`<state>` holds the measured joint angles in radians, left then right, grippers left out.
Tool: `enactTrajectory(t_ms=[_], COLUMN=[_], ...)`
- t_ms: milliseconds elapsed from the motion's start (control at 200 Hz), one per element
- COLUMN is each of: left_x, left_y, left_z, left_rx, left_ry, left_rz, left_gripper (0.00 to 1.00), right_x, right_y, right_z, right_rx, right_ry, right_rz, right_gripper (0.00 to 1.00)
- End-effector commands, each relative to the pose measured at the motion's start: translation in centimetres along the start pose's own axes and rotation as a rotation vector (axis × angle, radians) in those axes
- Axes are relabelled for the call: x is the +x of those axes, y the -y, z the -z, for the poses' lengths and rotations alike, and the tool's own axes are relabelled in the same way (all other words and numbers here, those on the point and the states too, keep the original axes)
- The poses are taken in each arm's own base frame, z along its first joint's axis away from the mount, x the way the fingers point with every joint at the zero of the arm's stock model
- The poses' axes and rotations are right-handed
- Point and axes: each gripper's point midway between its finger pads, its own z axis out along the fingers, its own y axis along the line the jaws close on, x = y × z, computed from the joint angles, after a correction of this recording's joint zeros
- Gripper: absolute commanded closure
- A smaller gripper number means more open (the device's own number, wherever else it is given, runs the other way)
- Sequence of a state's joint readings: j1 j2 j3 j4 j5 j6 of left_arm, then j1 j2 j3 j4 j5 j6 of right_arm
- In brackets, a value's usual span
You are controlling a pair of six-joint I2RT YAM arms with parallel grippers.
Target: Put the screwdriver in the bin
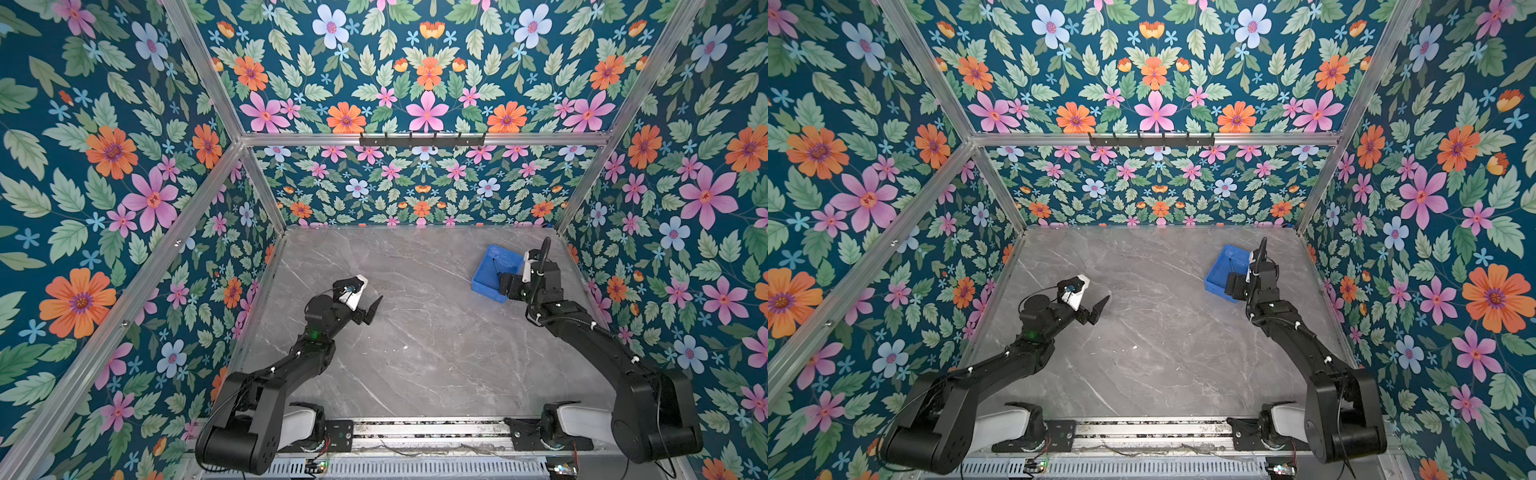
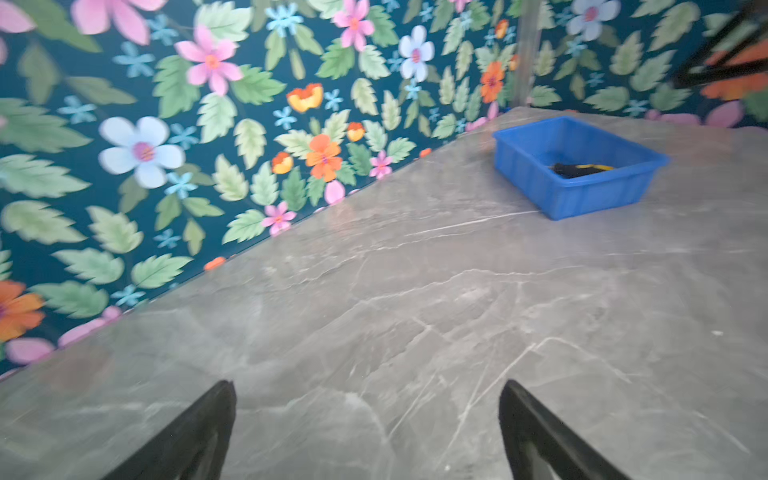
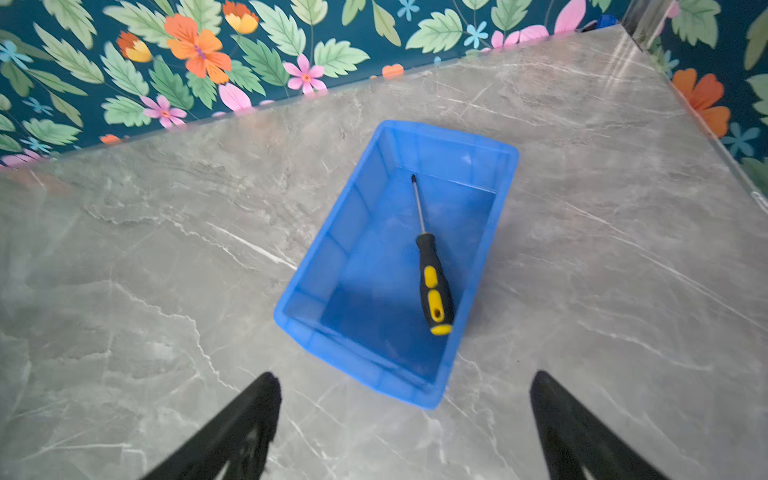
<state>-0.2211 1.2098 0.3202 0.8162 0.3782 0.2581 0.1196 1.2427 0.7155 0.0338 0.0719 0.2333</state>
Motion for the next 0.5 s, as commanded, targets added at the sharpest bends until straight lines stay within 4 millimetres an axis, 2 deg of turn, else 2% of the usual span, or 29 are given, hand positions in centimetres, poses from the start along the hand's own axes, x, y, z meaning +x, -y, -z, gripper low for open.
enactTrajectory(t_ms=[0,205,420,495], left_x=[0.8,2.6,5.5,5.6], left_y=[-2.8,-5.1,-6.4,-7.2], left_z=[1.4,4.1,5.5,6.0], left_rx=[-0.167,-0.347,-0.466,-0.520], left_ry=[-0.022,-0.045,-0.079,-0.048], left_rz=[0.028,0.028,0.062,0.074], left_gripper=[0.00,0.00,0.00,0.00], right_x=[-1.5,-0.2,1.9,2.6], right_y=[1.5,3.2,5.0,5.4], right_z=[1.0,1.9,0.8,0.4], right_rx=[0.075,0.132,0.208,0.223], right_ry=[0.131,0.244,0.259,0.283], right_rz=[0.024,0.085,0.120,0.129], right_gripper=[0.05,0.05,0.02,0.02])
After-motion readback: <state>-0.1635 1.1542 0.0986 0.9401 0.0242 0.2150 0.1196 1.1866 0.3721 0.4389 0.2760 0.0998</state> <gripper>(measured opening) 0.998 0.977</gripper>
